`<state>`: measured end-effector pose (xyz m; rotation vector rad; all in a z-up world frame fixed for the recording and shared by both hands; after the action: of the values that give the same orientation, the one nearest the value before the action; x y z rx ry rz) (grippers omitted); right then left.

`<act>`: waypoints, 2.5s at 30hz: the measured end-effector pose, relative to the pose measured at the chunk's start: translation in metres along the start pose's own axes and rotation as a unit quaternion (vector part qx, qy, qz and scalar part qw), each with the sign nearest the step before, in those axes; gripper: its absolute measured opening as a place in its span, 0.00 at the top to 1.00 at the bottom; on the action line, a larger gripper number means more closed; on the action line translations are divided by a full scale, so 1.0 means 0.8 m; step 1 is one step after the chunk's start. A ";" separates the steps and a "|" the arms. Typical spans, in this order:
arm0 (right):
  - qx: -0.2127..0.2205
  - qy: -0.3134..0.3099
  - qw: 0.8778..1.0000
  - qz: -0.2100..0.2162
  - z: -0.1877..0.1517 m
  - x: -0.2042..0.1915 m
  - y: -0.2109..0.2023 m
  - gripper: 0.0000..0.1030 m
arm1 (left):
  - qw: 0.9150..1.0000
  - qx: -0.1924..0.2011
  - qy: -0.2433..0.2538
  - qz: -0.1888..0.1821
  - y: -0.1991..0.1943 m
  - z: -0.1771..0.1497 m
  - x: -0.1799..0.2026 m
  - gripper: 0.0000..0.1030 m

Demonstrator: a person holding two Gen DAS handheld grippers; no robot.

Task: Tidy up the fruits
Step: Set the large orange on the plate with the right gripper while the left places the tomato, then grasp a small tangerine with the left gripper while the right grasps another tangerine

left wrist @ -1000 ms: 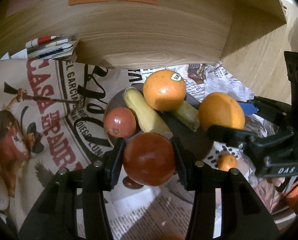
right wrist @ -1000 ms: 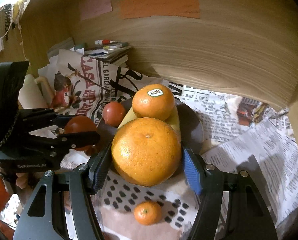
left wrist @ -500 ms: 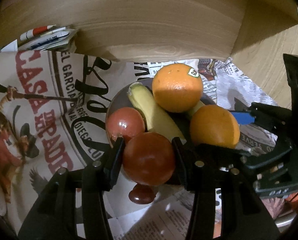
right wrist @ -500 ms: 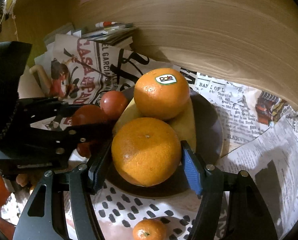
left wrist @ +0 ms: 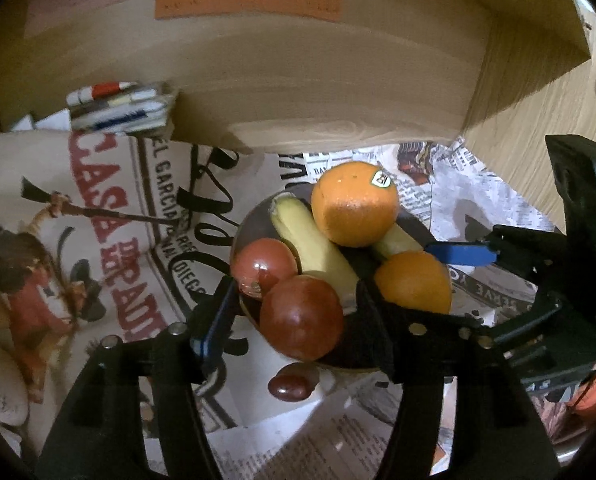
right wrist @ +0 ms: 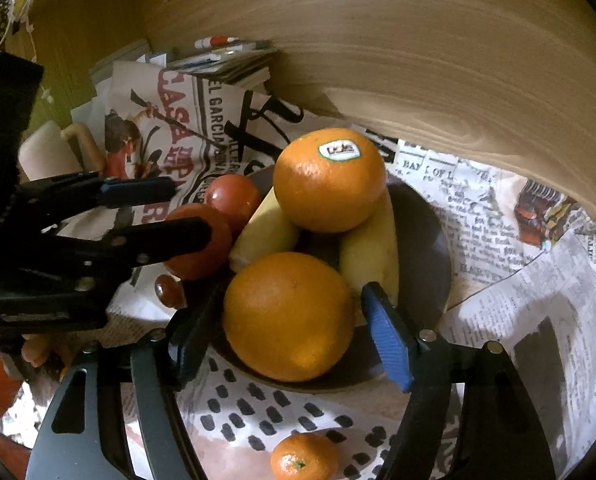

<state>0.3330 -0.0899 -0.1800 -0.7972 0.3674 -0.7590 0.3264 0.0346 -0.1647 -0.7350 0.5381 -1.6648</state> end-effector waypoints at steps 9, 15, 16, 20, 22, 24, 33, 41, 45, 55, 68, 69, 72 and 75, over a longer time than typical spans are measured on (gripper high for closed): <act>0.039 0.009 0.999 -0.024 0.006 0.006 -0.042 0.33 | 0.999 0.034 0.004 0.010 -0.046 0.000 0.002 0.35; 0.072 0.010 0.997 -0.041 0.000 0.004 -0.081 0.29 | 0.999 0.051 0.008 0.015 -0.072 -0.009 0.011 0.33; 0.076 0.010 0.996 -0.044 -0.002 0.004 -0.087 0.29 | 0.998 0.053 0.008 0.016 -0.077 -0.012 0.012 0.33; 0.088 0.009 0.995 -0.053 -0.011 -0.001 -0.107 0.28 | 0.998 0.054 0.005 0.018 -0.091 -0.029 0.017 0.32; 0.092 0.009 0.994 -0.054 -0.016 -0.004 -0.113 0.28 | 0.998 0.052 0.003 0.018 -0.095 -0.039 0.020 0.32; 0.094 0.008 0.994 -0.056 -0.023 -0.007 -0.119 0.28 | 0.999 0.049 0.001 0.016 -0.098 -0.050 0.023 0.32; 0.094 0.020 0.994 -0.059 -0.058 -0.015 -0.133 0.28 | 1.000 0.022 -0.004 0.014 -0.094 -0.103 0.031 0.32; 0.068 0.038 0.995 -0.064 -0.096 -0.013 -0.121 0.28 | 1.000 -0.007 -0.013 0.007 -0.077 -0.141 0.033 0.32; 0.059 0.052 0.995 -0.058 -0.110 -0.011 -0.115 0.28 | 1.000 -0.009 -0.013 0.002 -0.077 -0.152 0.037 0.47; 0.031 0.056 0.996 -0.057 -0.111 -0.002 -0.085 0.28 | 1.000 -0.008 -0.016 -0.006 -0.071 -0.143 0.031 0.64; -0.022 0.029 0.999 -0.037 -0.102 -0.002 -0.038 0.64 | 1.000 0.004 -0.018 -0.001 -0.065 -0.114 0.010 0.64; -0.020 0.026 0.999 -0.037 -0.101 -0.003 -0.039 0.66 | 1.000 0.003 -0.017 -0.001 -0.063 -0.113 0.010 0.64; -0.016 0.013 0.998 -0.052 -0.097 -0.007 -0.044 0.69 | 1.000 0.004 -0.013 -0.001 -0.059 -0.106 0.011 0.64; -0.011 0.015 0.999 -0.050 -0.091 -0.005 -0.049 0.69 | 1.000 0.009 -0.010 -0.004 -0.059 -0.094 0.014 0.64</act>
<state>0.2711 -0.1418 -0.1979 -0.8305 0.3650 -0.8625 0.2388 0.0311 -0.1825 -0.7401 0.5053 -1.6665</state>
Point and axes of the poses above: each gripper's, at about its wrist camera, not at the fingertips, and y roughly the way its jaws point, x to its right, z to its top, the point moved 6 cm from there along y, roughly the way its jaws point, and after that the axes turned 6 degrees about -y, right-handed, at the moved point
